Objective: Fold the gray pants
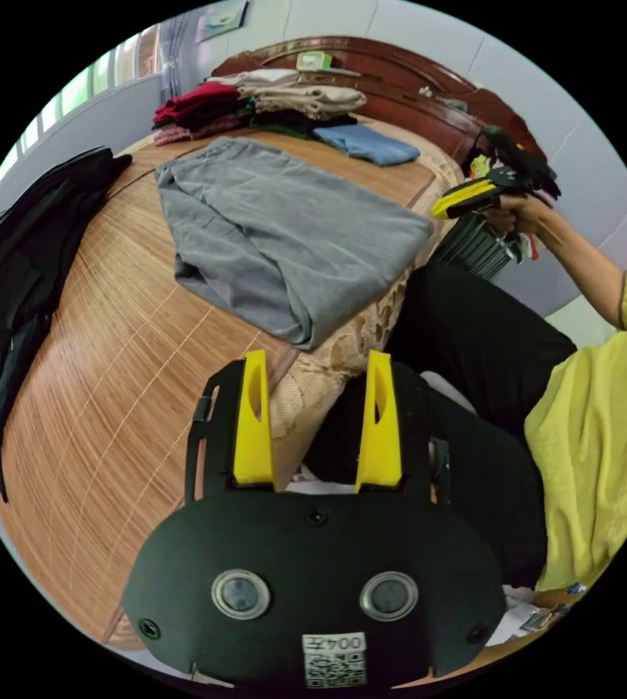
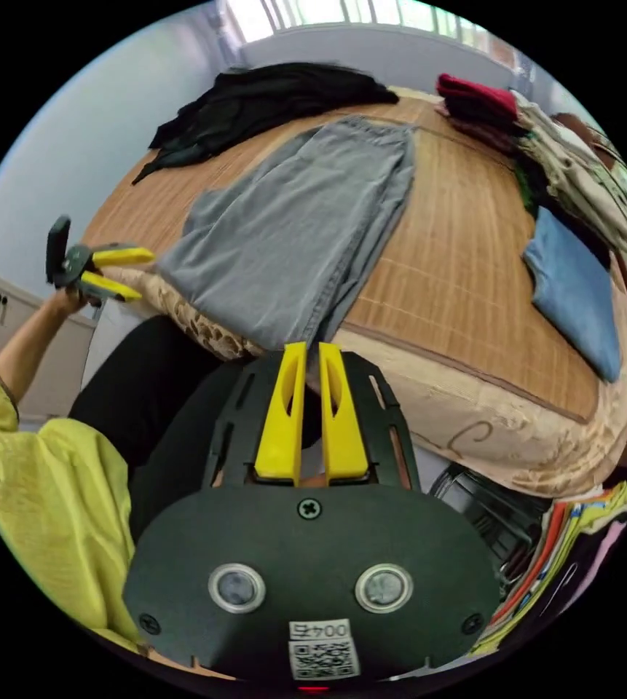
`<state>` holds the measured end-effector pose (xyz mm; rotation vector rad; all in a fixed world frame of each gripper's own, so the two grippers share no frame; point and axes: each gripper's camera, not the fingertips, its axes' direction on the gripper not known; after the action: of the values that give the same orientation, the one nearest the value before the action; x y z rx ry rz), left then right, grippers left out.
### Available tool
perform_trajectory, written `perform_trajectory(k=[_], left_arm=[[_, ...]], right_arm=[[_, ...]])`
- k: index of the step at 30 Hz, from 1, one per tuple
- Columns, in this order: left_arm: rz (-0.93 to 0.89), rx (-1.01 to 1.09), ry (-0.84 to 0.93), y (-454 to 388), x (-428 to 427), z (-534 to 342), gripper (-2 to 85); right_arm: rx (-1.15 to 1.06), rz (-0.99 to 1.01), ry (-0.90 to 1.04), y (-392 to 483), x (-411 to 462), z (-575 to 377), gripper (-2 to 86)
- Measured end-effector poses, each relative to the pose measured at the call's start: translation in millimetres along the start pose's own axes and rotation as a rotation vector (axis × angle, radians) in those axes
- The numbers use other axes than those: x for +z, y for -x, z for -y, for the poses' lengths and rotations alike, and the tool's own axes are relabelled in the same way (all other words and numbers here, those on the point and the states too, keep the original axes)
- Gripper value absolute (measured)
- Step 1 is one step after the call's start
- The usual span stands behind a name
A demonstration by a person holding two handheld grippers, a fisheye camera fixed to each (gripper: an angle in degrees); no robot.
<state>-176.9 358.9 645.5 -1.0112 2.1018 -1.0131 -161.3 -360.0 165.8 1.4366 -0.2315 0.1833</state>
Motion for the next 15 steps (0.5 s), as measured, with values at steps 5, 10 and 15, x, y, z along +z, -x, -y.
perform_trajectory(k=[5, 10, 15], left_arm=[[0.010, 0.072, -0.007, 3, 8, 10, 17.9], [-0.051, 0.104, -0.037, 25, 18, 21, 17.8], [-0.178, 0.129, -0.019, 46, 32, 23, 16.8]], right_arm=[[-0.099, 0.033, 0.054, 30, 22, 89, 7.3], [-0.237, -0.125, 0.305, 59, 117, 201, 8.4], [-0.299, -0.205, 0.531, 56, 198, 263, 8.5]])
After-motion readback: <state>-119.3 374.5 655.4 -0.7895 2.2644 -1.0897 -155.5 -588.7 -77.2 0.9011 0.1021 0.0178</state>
